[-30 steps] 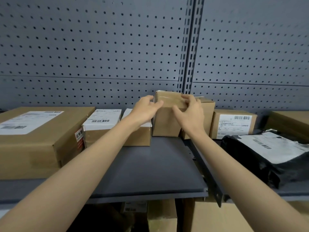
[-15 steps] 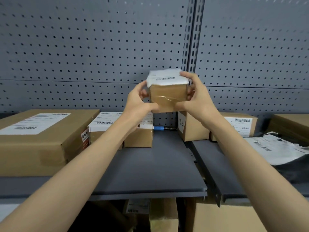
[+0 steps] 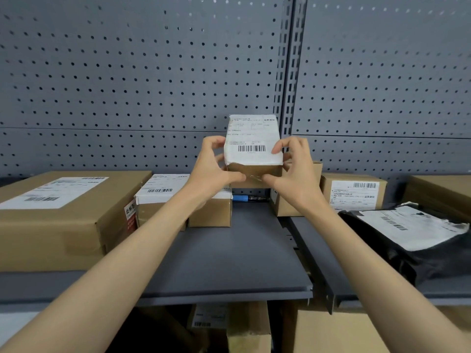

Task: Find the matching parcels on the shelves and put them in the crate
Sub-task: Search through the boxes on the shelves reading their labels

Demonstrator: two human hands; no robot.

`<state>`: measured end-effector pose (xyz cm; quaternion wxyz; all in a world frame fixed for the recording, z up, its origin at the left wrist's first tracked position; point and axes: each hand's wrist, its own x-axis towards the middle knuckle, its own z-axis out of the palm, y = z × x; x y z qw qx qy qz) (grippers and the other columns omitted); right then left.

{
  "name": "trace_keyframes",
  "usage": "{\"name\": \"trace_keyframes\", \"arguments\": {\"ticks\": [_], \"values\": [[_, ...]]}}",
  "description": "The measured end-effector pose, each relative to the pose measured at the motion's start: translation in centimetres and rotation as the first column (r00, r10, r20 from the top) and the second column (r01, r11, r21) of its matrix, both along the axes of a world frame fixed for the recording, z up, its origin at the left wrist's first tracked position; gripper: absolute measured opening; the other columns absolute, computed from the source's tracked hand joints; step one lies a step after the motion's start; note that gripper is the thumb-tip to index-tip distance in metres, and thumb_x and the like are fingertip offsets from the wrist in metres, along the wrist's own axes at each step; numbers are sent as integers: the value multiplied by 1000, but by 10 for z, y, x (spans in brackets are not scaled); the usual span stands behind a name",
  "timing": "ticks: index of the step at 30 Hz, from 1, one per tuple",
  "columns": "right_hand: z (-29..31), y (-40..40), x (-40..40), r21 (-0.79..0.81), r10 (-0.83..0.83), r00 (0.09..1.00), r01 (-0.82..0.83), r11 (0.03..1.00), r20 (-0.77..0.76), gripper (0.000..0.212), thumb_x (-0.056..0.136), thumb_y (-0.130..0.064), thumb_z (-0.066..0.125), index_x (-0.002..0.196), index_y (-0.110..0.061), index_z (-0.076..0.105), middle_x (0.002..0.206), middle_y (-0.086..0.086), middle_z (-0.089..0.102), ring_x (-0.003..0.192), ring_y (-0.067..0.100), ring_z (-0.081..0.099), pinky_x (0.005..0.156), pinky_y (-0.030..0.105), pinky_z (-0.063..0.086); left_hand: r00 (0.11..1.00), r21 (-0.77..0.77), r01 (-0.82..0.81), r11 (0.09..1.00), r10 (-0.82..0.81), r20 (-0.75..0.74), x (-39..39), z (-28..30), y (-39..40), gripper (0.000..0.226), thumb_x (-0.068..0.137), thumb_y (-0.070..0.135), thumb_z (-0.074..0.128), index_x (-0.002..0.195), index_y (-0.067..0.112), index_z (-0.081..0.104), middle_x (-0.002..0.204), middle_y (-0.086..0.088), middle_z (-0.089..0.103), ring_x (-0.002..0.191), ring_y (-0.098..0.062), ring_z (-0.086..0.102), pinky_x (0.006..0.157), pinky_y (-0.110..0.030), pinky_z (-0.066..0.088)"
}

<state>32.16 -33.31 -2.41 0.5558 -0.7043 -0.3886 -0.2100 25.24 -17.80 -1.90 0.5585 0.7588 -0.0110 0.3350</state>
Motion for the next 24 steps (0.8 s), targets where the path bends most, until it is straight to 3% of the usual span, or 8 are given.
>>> {"name": "trace_keyframes", "arguments": {"ticks": [4,8,12,16,20,24], "values": [[-11,-4,5,-95,-82,997,81,992,-11,45,61,2,72,91,-20,45,95,-15,38,79,1,45,70,21,46,992,164,-59,985,77,-102,4,-11,-3,103,62,10,83,142,27,19,123,7,40,114,-13,47,92,-26,40],[-22,-7,8,-176,-137,990,131,976,-23,40,61,0,70,89,-19,48,97,-2,44,74,6,45,67,30,46,961,371,-60,927,155,-230,9,-23,-9,85,69,23,79,140,23,33,128,-3,35,114,-15,44,94,-25,35],[-38,-5,7,-273,-179,980,148,950,-90,39,63,-7,71,91,-20,48,98,-3,48,77,14,49,67,31,44,933,476,-56,878,216,-288,10,-32,-11,74,77,28,72,140,19,35,132,-6,35,115,-16,41,86,-19,26],[-47,-8,8,-288,-196,964,139,947,-181,37,64,-7,71,93,-19,52,102,4,58,82,26,58,76,42,52,900,587,-13,810,265,-345,12,-34,-14,64,86,29,62,140,13,34,140,-12,32,134,-24,26,103,-29,24],[-47,-10,11,-321,-227,950,151,935,-215,35,65,-5,74,93,-16,56,98,6,63,87,23,62,81,42,52,866,658,-35,752,352,-356,14,-35,-16,55,89,28,57,139,14,37,136,-14,37,131,-28,20,106,-37,22],[-40,-14,15,-343,-212,944,117,932,-253,33,67,-14,76,91,-21,55,88,-2,59,76,13,58,75,34,52,834,709,-50,703,420,-358,16,-34,-17,55,87,32,60,135,14,41,130,-15,37,128,-29,21,103,-36,24]]}}
